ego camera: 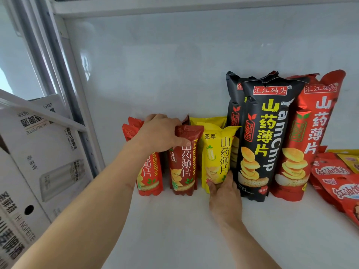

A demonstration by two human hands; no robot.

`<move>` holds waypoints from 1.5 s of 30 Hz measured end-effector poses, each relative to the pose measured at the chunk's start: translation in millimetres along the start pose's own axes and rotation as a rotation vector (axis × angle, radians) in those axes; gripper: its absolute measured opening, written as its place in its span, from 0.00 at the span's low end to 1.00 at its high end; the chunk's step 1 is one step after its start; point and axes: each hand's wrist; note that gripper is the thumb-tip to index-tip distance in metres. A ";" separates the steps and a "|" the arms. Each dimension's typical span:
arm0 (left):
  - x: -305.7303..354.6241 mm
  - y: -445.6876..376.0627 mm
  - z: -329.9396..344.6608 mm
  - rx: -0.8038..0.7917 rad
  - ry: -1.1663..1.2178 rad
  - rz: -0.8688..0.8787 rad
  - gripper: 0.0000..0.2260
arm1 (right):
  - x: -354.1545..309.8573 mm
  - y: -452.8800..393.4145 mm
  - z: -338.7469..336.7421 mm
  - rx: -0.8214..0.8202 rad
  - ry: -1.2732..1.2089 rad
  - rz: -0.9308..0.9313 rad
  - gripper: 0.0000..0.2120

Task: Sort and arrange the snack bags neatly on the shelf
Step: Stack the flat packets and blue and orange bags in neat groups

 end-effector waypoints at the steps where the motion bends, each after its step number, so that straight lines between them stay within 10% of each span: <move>1: -0.1 0.2 1.0 0.008 0.002 0.000 0.32 | 0.2 0.4 0.0 -0.002 -0.004 -0.001 0.36; 9: -9.0 23.8 10.3 0.456 0.321 -0.014 0.33 | -2.0 17.4 -4.9 0.019 0.011 -0.025 0.42; 15: -28.0 69.5 47.5 0.887 0.734 -0.389 0.38 | -23.6 41.7 -16.8 0.211 -0.076 -0.268 0.40; 27: -55.0 94.3 128.1 0.361 1.057 -0.535 0.52 | -52.1 44.5 31.5 0.032 -0.024 -0.182 0.41; 45: -74.8 105.1 141.4 0.228 1.075 -0.484 0.41 | -41.0 33.3 59.1 -0.052 -0.022 -0.150 0.30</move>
Point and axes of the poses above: each hand's wrist, its own y-axis away from the middle knuckle, its own z-axis out of the palm, x = y × z, and after that the axes turned 7 degrees about z, right-handed
